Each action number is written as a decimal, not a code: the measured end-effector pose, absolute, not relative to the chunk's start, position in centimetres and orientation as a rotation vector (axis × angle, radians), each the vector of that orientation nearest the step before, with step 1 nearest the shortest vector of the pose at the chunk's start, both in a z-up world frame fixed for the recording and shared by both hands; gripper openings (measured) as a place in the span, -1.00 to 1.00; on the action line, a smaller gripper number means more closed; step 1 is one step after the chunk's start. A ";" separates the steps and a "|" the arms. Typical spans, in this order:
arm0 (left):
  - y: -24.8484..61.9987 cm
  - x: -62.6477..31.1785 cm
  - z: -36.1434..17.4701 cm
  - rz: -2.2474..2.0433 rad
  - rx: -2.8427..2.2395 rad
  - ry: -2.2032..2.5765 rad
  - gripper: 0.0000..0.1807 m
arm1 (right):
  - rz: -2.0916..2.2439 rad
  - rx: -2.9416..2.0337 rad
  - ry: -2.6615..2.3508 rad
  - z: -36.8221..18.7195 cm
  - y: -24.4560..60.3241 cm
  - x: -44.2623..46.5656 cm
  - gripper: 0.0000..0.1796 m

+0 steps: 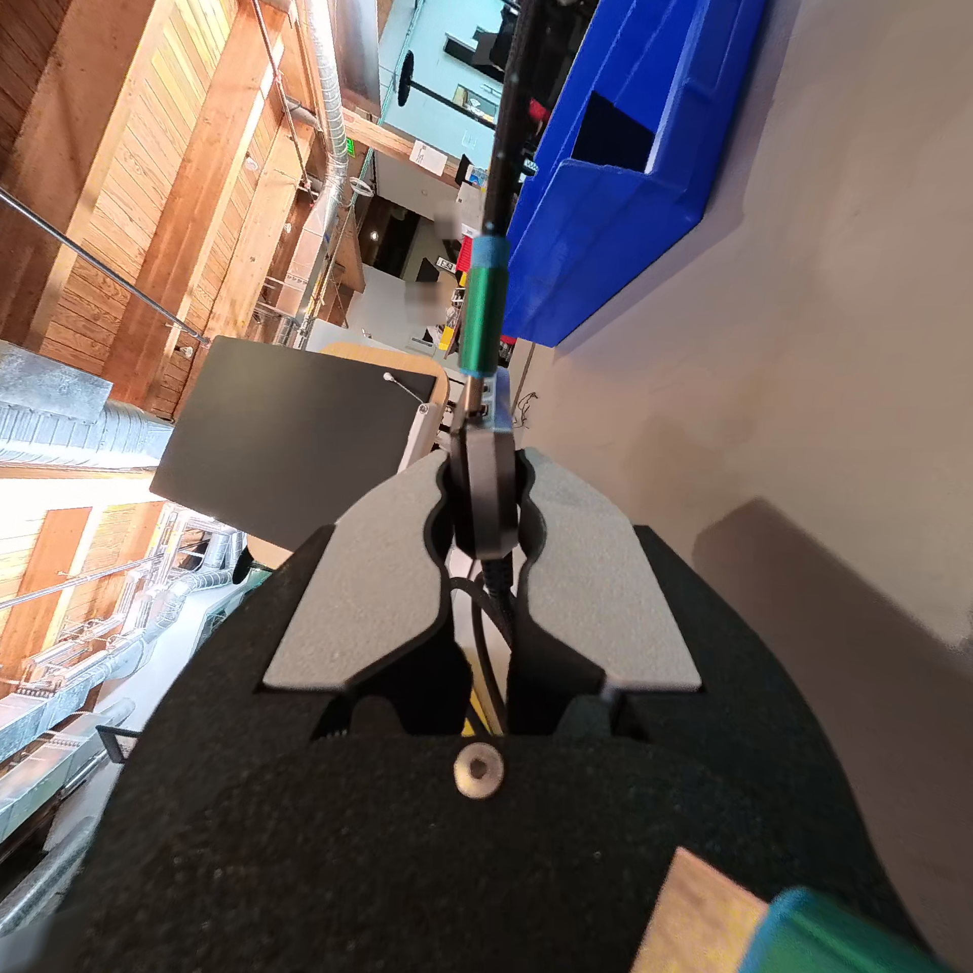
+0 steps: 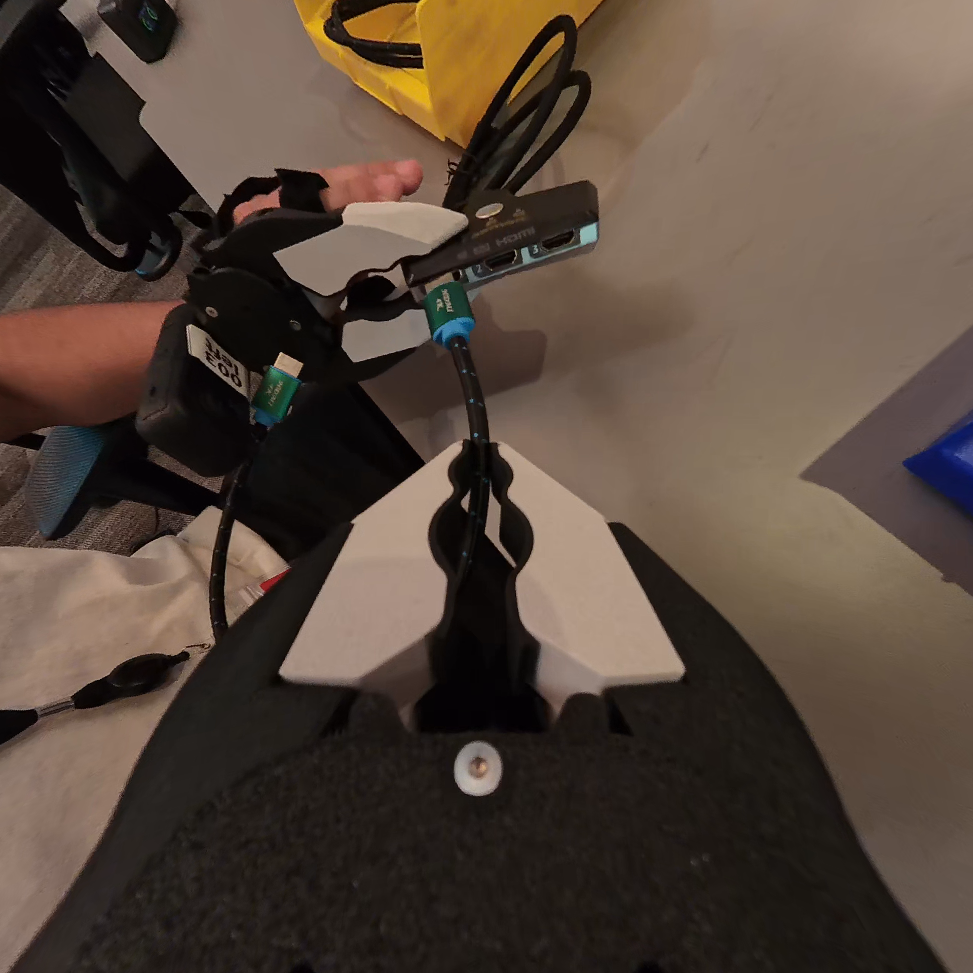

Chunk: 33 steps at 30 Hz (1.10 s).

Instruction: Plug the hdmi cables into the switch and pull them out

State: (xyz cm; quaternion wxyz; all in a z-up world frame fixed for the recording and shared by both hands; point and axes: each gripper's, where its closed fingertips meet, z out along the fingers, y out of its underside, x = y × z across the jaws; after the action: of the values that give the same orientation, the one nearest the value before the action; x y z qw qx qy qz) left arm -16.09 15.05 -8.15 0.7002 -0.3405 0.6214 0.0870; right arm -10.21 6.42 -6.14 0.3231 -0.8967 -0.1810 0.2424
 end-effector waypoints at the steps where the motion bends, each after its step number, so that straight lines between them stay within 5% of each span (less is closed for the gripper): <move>1: 15.0 -16.1 -8.2 0.196 -0.758 1.384 -0.77 | 0.641 -2.360 -0.469 -6.3 6.4 -10.2 -0.93; 33: 14.8 -15.8 -8.4 0.397 -0.607 1.391 -0.77 | 1.040 -2.530 -0.318 -8.3 4.2 -11.7 -0.94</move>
State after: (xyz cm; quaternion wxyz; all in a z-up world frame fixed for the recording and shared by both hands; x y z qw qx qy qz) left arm -15.76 14.77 -8.41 0.7076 -0.2734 0.6265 0.1789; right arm -11.69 4.22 -8.31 0.1926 -0.9015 -0.1133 0.3706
